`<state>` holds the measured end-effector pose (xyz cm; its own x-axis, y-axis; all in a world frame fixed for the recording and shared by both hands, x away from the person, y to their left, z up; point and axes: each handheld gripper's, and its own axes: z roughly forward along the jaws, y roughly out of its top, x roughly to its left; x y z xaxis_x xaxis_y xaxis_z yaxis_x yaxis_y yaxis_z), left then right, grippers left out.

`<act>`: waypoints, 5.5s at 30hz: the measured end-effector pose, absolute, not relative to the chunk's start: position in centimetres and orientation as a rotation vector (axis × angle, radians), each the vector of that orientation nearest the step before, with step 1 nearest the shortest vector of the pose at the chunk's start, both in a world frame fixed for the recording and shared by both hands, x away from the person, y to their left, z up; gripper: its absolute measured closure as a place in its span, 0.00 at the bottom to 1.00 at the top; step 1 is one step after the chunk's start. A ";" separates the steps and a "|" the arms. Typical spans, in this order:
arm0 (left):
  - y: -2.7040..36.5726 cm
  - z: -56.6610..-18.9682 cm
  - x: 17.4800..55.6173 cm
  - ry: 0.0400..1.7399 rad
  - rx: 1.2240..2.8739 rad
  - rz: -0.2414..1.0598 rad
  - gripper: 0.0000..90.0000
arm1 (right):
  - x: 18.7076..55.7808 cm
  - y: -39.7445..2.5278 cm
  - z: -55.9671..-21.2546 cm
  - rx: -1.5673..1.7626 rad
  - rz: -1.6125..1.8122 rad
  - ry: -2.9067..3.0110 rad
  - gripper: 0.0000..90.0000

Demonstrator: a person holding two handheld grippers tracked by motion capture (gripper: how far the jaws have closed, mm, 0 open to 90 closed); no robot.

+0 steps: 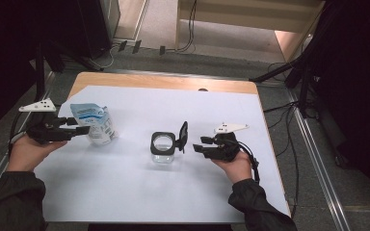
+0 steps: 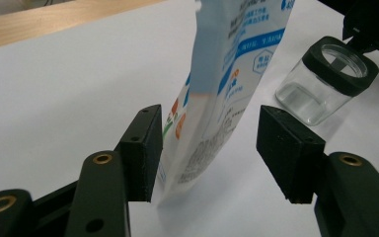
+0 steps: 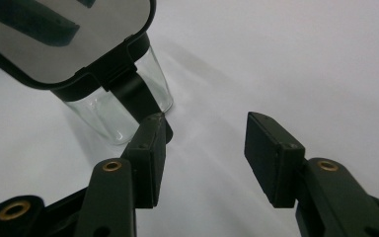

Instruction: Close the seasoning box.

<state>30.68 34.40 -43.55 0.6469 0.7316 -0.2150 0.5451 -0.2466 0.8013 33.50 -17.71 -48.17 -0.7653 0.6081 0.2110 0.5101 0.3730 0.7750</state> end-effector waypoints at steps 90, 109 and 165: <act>26.8 -36.9 29.3 0.889 1.906 0.160 1.00 | 25.8 -1.6 -47.3 0.711 1.513 2.725 0.62; 26.1 -36.0 27.5 0.864 1.925 0.150 1.00 | 26.9 2.5 -50.2 0.711 1.437 2.670 0.59; 22.1 -37.6 27.0 0.892 1.929 0.033 1.00 | 25.0 3.3 -50.6 0.588 1.431 2.630 0.55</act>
<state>27.04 22.15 -37.58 0.7307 0.5948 -0.3351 0.5681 -0.2575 0.7816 24.98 3.30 -50.64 -0.9217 0.3741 0.1024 0.2892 0.4870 0.8241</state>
